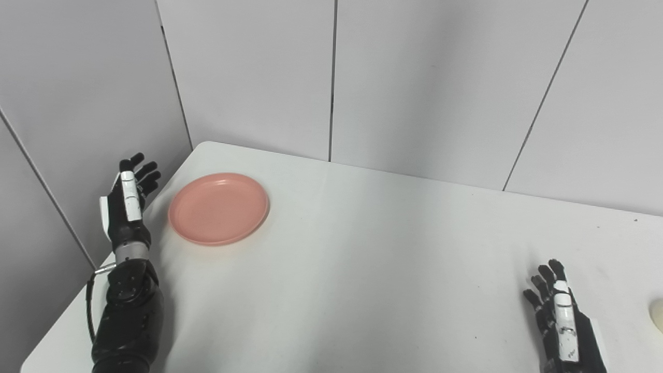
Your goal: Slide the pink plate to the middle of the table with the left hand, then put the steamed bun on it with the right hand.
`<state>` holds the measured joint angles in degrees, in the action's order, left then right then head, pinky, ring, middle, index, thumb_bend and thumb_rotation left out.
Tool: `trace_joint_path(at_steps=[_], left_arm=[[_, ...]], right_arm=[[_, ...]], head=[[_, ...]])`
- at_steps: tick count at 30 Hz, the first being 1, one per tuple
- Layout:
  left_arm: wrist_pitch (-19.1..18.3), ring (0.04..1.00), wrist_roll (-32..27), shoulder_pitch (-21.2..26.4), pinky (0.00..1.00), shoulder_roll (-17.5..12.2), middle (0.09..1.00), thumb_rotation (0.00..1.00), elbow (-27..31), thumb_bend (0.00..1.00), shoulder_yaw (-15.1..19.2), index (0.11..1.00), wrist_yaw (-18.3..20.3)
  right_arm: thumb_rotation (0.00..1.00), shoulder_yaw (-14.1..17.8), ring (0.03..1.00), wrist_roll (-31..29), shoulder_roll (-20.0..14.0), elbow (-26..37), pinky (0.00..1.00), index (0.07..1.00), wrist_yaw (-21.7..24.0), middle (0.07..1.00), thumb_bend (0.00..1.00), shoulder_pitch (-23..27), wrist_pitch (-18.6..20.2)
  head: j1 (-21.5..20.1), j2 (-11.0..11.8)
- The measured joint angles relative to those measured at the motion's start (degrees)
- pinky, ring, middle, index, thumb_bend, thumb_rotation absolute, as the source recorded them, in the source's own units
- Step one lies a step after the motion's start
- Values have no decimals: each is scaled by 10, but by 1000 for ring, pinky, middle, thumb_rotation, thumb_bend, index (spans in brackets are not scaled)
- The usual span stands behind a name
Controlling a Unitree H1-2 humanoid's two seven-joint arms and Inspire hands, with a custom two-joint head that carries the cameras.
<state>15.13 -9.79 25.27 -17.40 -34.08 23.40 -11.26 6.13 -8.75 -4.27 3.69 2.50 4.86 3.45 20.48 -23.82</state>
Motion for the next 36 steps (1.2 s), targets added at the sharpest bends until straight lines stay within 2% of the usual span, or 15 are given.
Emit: trace_joint_path(at_steps=[4, 8, 14, 19, 28, 36], left_arm=[[0, 792, -6, 1, 852, 0, 781, 1000, -8, 816, -3, 786, 6], [-4, 817, -12, 1, 929, 0, 798, 1000, -8, 844, -9, 807, 9], [-20, 833, -9, -1, 945, 0, 815, 1000, -2, 832, -30, 826, 13], [-33, 838, -8, -5, 912, 0, 822, 1000, 8, 803, -38, 837, 13], [-40, 850, 1, -10, 948, 2, 836, 1000, 14, 792, -67, 851, 17], [-52, 836, -13, -7, 893, 8, 814, 1000, 14, 816, -61, 828, 20]], right_arm=[[939, 0, 962, 1, 0, 0, 1000, 972, 0, 964, 398, 0, 0], [946, 0, 965, 2, 0, 1, 1000, 973, 0, 965, 403, 0, 0], [950, -1, 966, 4, 0, 7, 1000, 977, -5, 967, 390, -2, 6], [951, -1, 967, 3, 0, 7, 1000, 974, -5, 966, 385, -2, 6], [952, -1, 966, 2, -1, 7, 1000, 979, -5, 969, 360, -2, 6], [943, -1, 968, 5, -1, 7, 1000, 977, -8, 967, 398, -2, 6]], head=[[0, -1], [0, -2], [-1, -2], [0, -2], [-1, -3], [0, -4]])
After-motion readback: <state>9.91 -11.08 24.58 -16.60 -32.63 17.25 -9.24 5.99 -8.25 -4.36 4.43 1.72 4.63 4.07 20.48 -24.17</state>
